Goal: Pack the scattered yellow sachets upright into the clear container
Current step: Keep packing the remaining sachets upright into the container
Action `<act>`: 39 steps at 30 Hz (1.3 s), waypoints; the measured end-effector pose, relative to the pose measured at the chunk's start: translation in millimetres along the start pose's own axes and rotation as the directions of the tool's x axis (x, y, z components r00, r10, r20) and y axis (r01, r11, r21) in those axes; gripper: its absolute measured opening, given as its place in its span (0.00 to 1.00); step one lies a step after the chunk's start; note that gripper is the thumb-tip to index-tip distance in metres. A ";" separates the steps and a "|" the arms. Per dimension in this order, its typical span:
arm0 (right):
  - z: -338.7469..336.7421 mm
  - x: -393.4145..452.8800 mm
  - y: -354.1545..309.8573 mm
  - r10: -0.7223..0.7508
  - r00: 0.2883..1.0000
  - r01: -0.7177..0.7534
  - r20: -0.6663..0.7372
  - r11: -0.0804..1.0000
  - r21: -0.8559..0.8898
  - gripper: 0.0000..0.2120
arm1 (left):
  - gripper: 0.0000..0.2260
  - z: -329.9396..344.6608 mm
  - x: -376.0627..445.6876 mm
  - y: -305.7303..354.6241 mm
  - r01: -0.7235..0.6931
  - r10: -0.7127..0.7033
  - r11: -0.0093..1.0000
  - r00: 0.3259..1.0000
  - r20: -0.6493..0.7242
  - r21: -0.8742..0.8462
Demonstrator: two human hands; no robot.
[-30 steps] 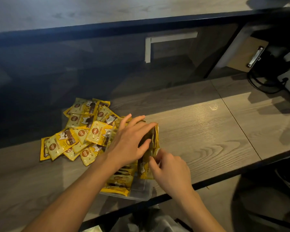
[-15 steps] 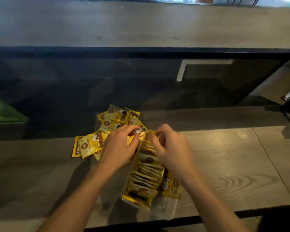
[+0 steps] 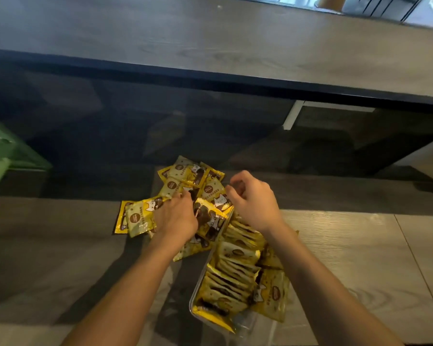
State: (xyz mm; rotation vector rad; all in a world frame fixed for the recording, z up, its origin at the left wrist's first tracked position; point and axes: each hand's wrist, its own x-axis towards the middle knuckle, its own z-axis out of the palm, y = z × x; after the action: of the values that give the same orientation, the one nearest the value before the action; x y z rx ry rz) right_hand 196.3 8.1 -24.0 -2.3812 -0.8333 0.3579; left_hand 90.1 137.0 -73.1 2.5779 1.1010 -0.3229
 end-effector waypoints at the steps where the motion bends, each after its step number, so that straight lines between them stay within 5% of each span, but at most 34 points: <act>1: 0.3 5.2 0.3 -0.003 1.000 0.003 -0.001 1.000 -0.019 0.09 | 0.22 2.6 0.1 1.1 -0.008 0.008 1.000 1.000 -0.010 -0.001; 5: -1.1 30.5 1.2 0.004 0.999 -0.002 0.048 0.999 -0.046 0.12 | 0.21 7.1 0.1 -2.1 -0.067 0.063 0.991 0.997 -0.043 -0.117; 8: 0.3 47.7 1.1 0.020 0.992 -0.010 0.127 0.997 -0.073 0.13 | 0.10 5.7 0.1 -12.8 -0.137 0.116 0.934 0.990 -0.084 -0.329; 12: 3.3 64.1 -2.0 0.000 0.982 0.006 0.189 1.000 -0.028 0.12 | 0.05 -0.5 -0.7 -25.9 -0.190 0.099 0.688 0.981 -0.169 -0.701; 17: 14.3 70.0 -11.5 -0.028 0.955 -0.015 0.294 0.990 0.141 0.09 | 0.04 -15.2 2.3 -31.6 -0.146 -0.094 0.399 0.976 -0.198 -0.905; 24: 51.9 120.4 -27.2 0.065 0.942 -0.017 0.330 0.989 -0.146 0.18 | 0.07 -14.8 5.5 -44.8 0.005 -0.325 0.134 0.945 -0.039 -0.991; 28: 74.8 130.5 -32.6 0.033 0.936 0.087 0.350 0.943 -0.322 0.25 | 0.08 -8.7 7.9 -51.1 0.063 -0.404 0.077 0.914 0.026 -0.995; 32: 91.4 133.0 -29.0 0.062 0.929 0.104 0.364 0.902 -0.419 0.21 | 0.08 -7.8 9.8 -53.4 0.087 -0.428 0.009 0.901 0.075 -0.996; 37: 96.8 129.4 -27.2 0.072 0.939 0.086 0.337 0.898 -0.432 0.37 | 0.17 -4.6 12.0 -53.7 0.105 -0.453 -0.031 0.885 0.107 -0.994; 39: 97.1 127.6 -26.6 0.051 0.949 0.096 0.311 0.894 -0.438 0.39 | 0.10 -1.8 12.1 -53.9 0.086 -0.449 -0.025 0.889 0.088 -0.996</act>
State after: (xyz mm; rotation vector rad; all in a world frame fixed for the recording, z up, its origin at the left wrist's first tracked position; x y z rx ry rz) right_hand 240.5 148.9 -92.1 -2.7804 -1.1993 0.6050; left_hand 59.1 180.8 -86.2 1.0155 1.2206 0.6239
